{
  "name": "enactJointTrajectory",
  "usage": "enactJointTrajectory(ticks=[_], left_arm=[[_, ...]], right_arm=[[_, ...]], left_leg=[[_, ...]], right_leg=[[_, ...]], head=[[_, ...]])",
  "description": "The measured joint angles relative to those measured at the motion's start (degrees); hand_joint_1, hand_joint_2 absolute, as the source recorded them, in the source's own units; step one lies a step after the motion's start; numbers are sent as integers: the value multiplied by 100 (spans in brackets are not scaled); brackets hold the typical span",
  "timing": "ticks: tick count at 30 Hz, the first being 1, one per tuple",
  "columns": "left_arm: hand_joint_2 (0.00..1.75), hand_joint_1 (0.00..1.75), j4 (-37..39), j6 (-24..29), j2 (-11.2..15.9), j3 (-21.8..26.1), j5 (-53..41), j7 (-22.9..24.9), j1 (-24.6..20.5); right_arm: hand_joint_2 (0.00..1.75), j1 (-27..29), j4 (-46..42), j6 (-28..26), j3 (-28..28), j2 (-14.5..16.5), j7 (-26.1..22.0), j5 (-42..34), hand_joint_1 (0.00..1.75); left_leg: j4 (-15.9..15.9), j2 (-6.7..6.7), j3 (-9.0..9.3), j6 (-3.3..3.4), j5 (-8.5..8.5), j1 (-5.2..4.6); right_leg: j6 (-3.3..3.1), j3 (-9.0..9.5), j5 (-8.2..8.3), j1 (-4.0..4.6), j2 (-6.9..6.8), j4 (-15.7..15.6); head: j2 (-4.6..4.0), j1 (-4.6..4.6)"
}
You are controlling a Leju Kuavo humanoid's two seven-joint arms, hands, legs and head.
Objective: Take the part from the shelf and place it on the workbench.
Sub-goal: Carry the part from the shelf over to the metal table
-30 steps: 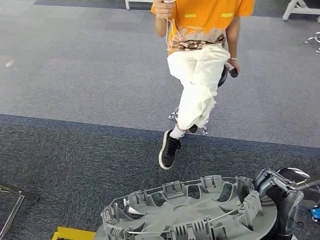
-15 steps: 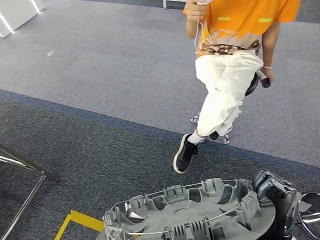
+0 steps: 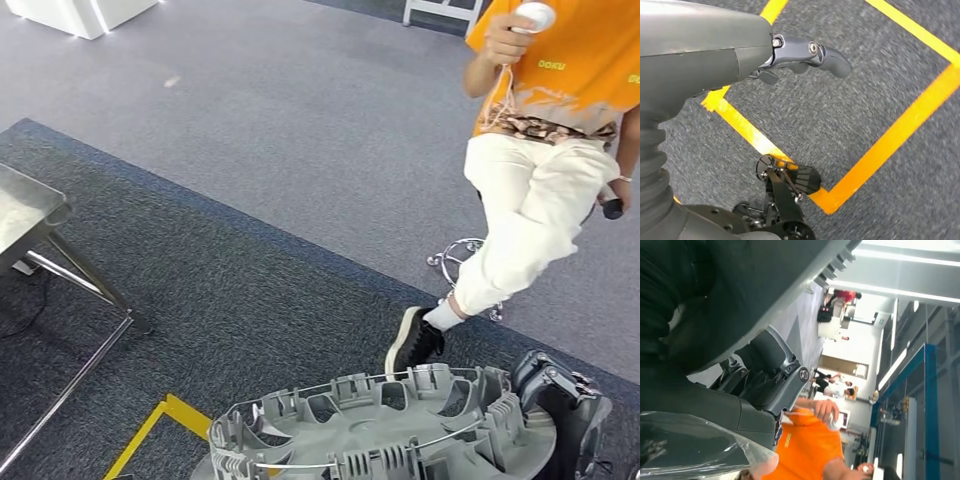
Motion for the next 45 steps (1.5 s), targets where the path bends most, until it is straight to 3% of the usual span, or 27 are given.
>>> enactJointTrajectory(ticks=[1, 3, 5, 6, 7, 9, 11, 13, 14, 16, 17, 19, 20, 22, 24, 26, 28, 29, 31, 33, 35, 37, 39, 41, 43, 44, 45], left_arm=[[175, 0, 0, 3, 0, -1, -5, 5, 0], [175, 0, 0, 9, 5, -4, -14, 18, -9], [175, 0, 1, 14, 12, -8, -32, 30, -7], [175, 0, 1, 15, 19, -9, -54, 37, 1], [175, 0, 1, 16, 33, -11, -76, 41, 10], [175, 0, 2, 13, 57, -16, -110, 48, 3], [175, 0, 2, 6, 69, -23, -118, 51, -28], [175, 0, 2, 2, 83, -27, -114, 51, -44], [175, 0, 3, 2, 95, -28, -101, 51, -42], [175, 0, 4, 3, 129, -26, -46, 47, -41], [175, 0, 4, 0, 150, -26, -19, 44, -48], [175, 0, 4, -17, 187, -26, 16, 32, -81], [175, 0, 4, -27, 202, -26, 24, 28, -95], [175, 0, 6, -29, 224, -23, 30, 40, -92], [175, 0, 14, -4, 226, -21, 17, 84, -74], [175, 0, 23, 26, 219, -21, 4, 130, -77], [175, 0, 33, 43, 213, -20, 11, 162, -79], [175, 0, 41, 45, 204, -18, 34, 161, -75], [175, 0, 54, 25, 181, -6, 132, 97, -69], [175, 0, 59, -7, 159, 11, 269, -37, -80], [175, 0, 61, -20, 142, 41, 389, -142, -93], [175, 0, 61, 1, 127, 102, 468, -171, -84], [175, 0, 61, 52, 110, 159, 513, -152, -64], [175, 0, 61, 114, 90, 189, 532, -107, -56], [175, 0, 61, 173, 67, 233, 548, -60, -50], [175, 0, 60, 202, 59, 258, 560, -38, -37], [175, 0, 60, 227, 52, 281, 578, -20, -19]], right_arm=[[175, 11, -3, -17, 0, -1, 1, 4, 175], [175, 30, -15, -49, 1, 0, 3, 7, 175], [175, 52, -36, -75, 3, -3, 4, 11, 175], [175, 57, -44, -87, 6, -5, 4, 14, 175], [175, 54, -48, -100, 13, -7, 4, 16, 175], [175, 45, -52, -118, 31, -10, 4, 16, 175], [175, 37, -56, -137, 40, -12, -8, 10, 175], [175, 8, -56, -161, 43, -12, -27, -5, 175], [175, -19, -55, -171, 44, -12, -37, -28, 175], [175, -107, -40, -174, 51, -13, -47, -112, 175], [175, -167, -27, -169, 61, -14, -49, -161, 175], [175, -275, 5, -154, 83, -13, -50, -216, 175], [175, -315, 20, -146, 93, -15, -45, -210, 175], [175, -375, 38, -139, 114, -31, -26, -147, 175], [175, -392, 36, -148, 127, -64, -2, -80, 175], [175, -354, 31, -157, 126, -100, 24, -38, 175], [175, -303, 30, -159, 124, -127, 59, -2, 175], [175, -287, 30, -159, 122, -140, 79, 16, 175], [175, -275, 26, -148, 121, -167, 111, 33, 175], [175, -278, 19, -110, 119, -205, 118, 32, 175], [175, -285, 10, -56, 115, -236, 108, 4, 175], [175, -306, 4, 10, 95, -265, 90, -34, 175], [175, -331, 2, 98, 56, -286, 76, -53, 175], [175, -335, -1, 171, 16, -288, 66, -46, 175], [175, -329, -1, 208, -15, -289, 53, -28, 175], [175, -323, -2, 223, -30, -289, 43, -31, 175], [175, -316, -2, 240, -45, -289, 31, -50, 175]], left_leg=[[8, -80, 10, -13, -8, 6], [51, -226, -5, -62, -32, 2], [70, -346, -49, -127, -29, 7], [64, -404, -65, -158, -17, 21], [76, -382, -76, -190, -20, 24], [319, -125, -181, -255, -178, 13], [960, 169, -476, -310, -519, 23], [1553, 237, -758, -342, -726, 54], [1597, 249, -780, -347, -677, 64], [1063, 343, -518, -322, -308, 63], [680, 484, -326, -294, -143, 39], [161, 721, -86, -228, -1, -25], [96, 755, -67, -203, -25, -53], [45, 633, -70, -148, -8, -49], [-19, 500, -31, -84, 19, -7], [-46, 363, -8, -37, 24, 21], [-44, 210, -3, -16, 15, 22], [-42, 129, 6, -15, 11, 22], [-34, -40, 39, -32, -6, 31], [2, -195, 51, -78, -39, 36], [32, -322, 17, -141, -50, 42], [35, -419, -15, -197, -43, 59], [159, -223, -65, -254, -129, 48], [680, 120, -306, -313, -414, 42], [1410, 239, -673, -344, -710, 68], [1611, 254, -779, -349, -734, 76], [1590, 266, -776, -345, -640, 80]], right_leg=[[-1, 138, 253, -11, 75, -383], [-8, 412, 535, -41, 313, -1065], [-42, 523, 533, -40, 413, -1274], [-73, 541, 540, -40, 360, -1284], [-107, 563, 551, -41, 300, -1301], [-180, 592, 564, -53, 153, -1331], [-227, 614, 546, -39, -14, -1337], [-242, 630, 521, -28, -177, -1336], [-241, 644, 505, -26, -253, -1335], [-224, 693, 467, -23, -382, -1336], [-205, 715, 446, -17, -440, -1338], [-150, 759, 402, 10, -554, -1341], [-124, 776, 389, 21, -619, -1352], [-71, 818, 364, 24, -725, -1382], [-23, 761, 236, 7, -506, -1221], [3, 445, -64, -7, -151, -591], [20, 29, -272, -5, -36, 106], [24, -84, -219, -4, -25, 217], [25, 18, 202, -13, 24, -219], [17, 325, 550, -45, 267, -957], [-13, 496, 594, -53, 431, -1281], [-70, 535, 590, -41, 340, -1308], [-137, 575, 591, -51, 207, -1337], [-189, 612, 573, -51, 48, -1353], [-213, 634, 542, -41, -120, -1352], [-215, 650, 523, -38, -200, -1352], [-212, 673, 502, -38, -271, -1352]], head=[[0, 1], [0, 1], [0, 6], [0, 5], [0, 8], [0, -28], [0, -64], [0, -66], [0, -67], [0, -68], [0, -68], [0, -69], [0, -69], [0, -66], [-1, -43], [-1, -9], [0, 4], [0, 6], [0, 7], [0, 5], [0, -2], [0, -2], [0, -24], [0, -55], [0, -64], [0, -64], [0, -67]])
